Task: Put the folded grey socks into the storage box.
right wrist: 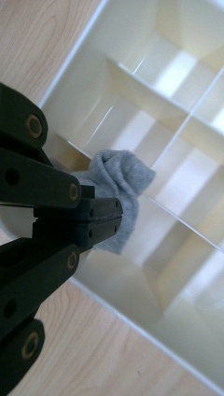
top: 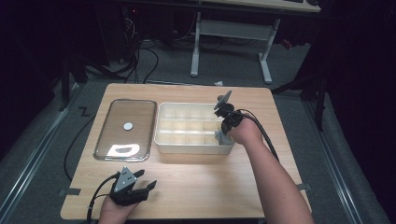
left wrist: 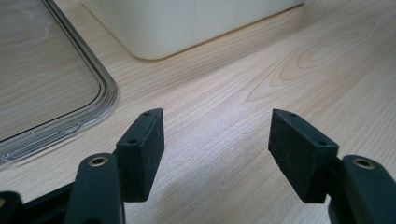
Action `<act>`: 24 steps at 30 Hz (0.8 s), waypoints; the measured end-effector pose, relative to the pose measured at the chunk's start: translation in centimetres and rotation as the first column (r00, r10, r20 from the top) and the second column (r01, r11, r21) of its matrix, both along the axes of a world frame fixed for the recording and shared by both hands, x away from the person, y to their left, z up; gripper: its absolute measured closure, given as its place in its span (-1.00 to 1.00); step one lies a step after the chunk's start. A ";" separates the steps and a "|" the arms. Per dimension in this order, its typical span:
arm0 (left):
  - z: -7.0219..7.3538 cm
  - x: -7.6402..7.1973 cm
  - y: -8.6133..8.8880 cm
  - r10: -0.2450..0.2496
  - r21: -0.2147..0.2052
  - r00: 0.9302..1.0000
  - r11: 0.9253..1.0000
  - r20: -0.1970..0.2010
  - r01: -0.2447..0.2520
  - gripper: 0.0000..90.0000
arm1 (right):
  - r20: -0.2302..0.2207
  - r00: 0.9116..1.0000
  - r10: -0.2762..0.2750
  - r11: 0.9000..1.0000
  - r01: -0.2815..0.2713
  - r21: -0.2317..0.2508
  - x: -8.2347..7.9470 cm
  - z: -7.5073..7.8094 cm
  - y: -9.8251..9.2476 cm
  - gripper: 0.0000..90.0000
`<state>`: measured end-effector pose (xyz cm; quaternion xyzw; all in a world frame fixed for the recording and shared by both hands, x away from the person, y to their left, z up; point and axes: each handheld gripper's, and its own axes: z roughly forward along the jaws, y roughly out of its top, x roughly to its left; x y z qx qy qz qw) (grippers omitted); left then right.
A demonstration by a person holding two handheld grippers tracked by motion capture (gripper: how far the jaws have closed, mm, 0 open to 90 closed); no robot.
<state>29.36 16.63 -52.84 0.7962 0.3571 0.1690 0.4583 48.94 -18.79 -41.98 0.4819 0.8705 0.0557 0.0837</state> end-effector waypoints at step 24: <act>-0.2 0.0 -0.3 -0.010 0.011 1.000 1.000 -0.007 0.010 -0.19 | -0.139 0.990 -0.021 1.000 0.022 0.004 0.9 -4.3 -0.1 1.00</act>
